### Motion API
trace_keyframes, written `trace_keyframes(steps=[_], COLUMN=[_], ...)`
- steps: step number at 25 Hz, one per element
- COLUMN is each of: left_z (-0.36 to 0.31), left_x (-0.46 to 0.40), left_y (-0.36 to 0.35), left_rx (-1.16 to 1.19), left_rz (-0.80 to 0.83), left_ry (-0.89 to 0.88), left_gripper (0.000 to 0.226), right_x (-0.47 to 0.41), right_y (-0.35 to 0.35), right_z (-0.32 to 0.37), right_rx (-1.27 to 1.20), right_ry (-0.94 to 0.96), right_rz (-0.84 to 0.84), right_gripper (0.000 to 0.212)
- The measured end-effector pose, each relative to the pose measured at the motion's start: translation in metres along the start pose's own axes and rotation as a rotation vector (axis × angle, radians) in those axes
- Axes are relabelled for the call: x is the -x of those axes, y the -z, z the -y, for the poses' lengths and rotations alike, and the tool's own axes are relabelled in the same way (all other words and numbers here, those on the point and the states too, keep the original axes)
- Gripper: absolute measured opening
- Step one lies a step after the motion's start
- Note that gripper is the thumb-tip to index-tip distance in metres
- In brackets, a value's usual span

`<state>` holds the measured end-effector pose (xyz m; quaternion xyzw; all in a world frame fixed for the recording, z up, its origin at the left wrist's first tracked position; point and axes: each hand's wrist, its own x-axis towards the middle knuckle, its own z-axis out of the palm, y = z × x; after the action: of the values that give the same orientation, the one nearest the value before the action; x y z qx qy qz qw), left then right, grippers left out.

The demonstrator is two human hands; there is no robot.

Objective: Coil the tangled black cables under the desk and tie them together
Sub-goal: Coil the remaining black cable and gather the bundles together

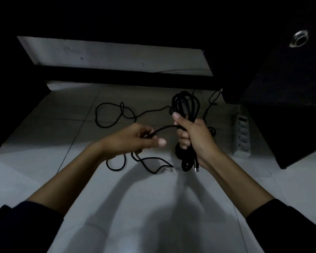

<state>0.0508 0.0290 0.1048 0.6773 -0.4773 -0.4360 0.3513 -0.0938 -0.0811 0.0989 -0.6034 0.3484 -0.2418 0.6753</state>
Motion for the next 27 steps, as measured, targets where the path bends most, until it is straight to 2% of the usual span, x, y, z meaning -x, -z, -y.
trace_keyframes(steps=[2, 4, 9, 10, 12, 16, 21, 25, 27], left_z=[0.0, -0.005, -0.029, -0.033, -0.038, -0.048, -0.053, -0.055, -0.058], left_x=[0.002, 0.0, -0.011, -0.013, -0.017, -0.025, -0.027, -0.026, -0.026], left_y=[0.007, 0.008, -0.001, -0.002, -0.005, -0.011, -0.008, -0.007, -0.007], left_rx=[0.323, 0.573, 0.798, 0.86, 0.977, 1.064, 1.078, 1.097, 1.124], left_rz=[-0.017, -0.073, -0.168, -0.186, -0.221, -0.328, -0.322, -0.3, -0.299], left_ry=[-0.034, -0.041, -0.048, -0.025, 0.025, 0.081, 0.211, 0.261, 0.269], left_gripper=[0.026, 0.023, 0.024, 0.026, 0.029, 0.034, 0.036, 0.035, 0.033], right_x=[0.001, 0.002, -0.001, -0.002, -0.003, -0.004, 0.002, -0.002, -0.002], right_y=[0.003, 0.0, -0.008, -0.008, -0.009, -0.018, -0.016, -0.012, -0.012], right_z=[-0.004, -0.008, -0.013, -0.014, -0.015, -0.017, -0.014, -0.018, -0.019], right_rx=[0.041, 0.077, 0.093, 0.098, 0.102, 0.094, 0.107, 0.145, 0.224], right_ry=[0.044, 0.118, 0.264, 0.267, 0.255, 0.21, 0.294, 0.315, 0.318], right_rz=[0.004, 0.037, 0.155, 0.162, 0.157, 0.173, 0.252, 0.278, 0.284], right_gripper=[0.038, 0.041, 0.016, 0.015, 0.026, 0.045, 0.015, 0.035, 0.034])
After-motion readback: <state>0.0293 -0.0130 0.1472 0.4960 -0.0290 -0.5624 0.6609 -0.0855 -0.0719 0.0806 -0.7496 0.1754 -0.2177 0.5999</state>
